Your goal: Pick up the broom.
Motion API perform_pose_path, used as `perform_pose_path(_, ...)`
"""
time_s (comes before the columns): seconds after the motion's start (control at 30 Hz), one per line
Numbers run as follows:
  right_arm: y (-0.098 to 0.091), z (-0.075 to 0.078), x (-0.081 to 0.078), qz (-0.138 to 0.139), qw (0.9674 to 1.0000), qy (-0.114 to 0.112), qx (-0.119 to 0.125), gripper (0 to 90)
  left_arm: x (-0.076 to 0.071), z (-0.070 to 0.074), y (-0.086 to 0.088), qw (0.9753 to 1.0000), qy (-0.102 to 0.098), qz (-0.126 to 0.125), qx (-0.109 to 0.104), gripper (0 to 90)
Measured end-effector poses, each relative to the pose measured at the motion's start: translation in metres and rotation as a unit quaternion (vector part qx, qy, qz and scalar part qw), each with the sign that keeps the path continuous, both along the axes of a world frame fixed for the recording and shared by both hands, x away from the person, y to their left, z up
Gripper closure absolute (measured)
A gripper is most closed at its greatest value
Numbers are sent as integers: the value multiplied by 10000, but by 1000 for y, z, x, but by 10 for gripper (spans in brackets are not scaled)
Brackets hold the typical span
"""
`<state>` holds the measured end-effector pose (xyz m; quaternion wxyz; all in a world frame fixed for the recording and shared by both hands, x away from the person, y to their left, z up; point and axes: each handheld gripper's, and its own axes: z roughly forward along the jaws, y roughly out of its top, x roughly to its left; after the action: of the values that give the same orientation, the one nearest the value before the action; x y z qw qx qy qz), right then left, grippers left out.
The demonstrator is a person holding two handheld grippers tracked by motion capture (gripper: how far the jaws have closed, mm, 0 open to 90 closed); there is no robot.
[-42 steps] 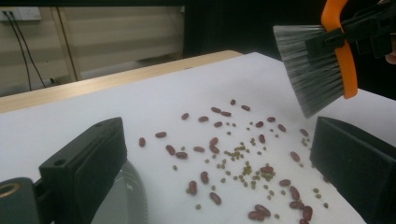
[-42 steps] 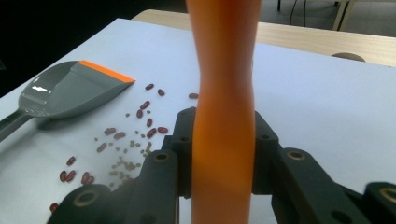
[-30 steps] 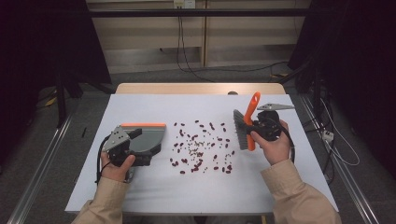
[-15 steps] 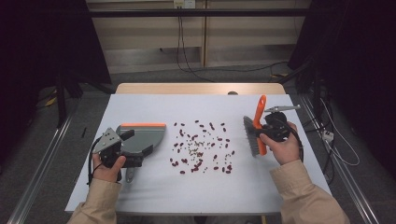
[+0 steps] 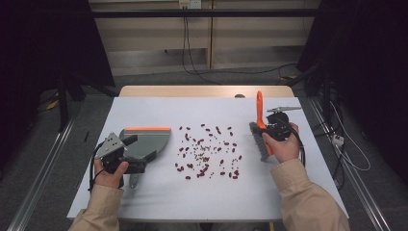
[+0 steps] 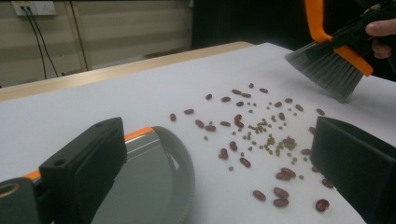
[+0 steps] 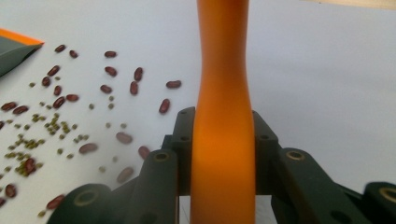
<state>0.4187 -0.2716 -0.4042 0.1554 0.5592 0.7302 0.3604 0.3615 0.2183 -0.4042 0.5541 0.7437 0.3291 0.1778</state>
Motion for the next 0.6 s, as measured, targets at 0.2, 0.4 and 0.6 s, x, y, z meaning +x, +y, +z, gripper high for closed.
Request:
perform_pose_path(0.2,9,-8,10,1,9999,54,-154,707,1,-2,1,10000,8,31,1,36)
perform_pose_path(0.4,16,-13,14,118,9985,101,-534,630,1,-2,0,10000,22,-3,9,36)
perform_pose_path(0.6,15,-7,4,288,9955,141,-888,582,1,-2,1,10000,19,6,16,36)
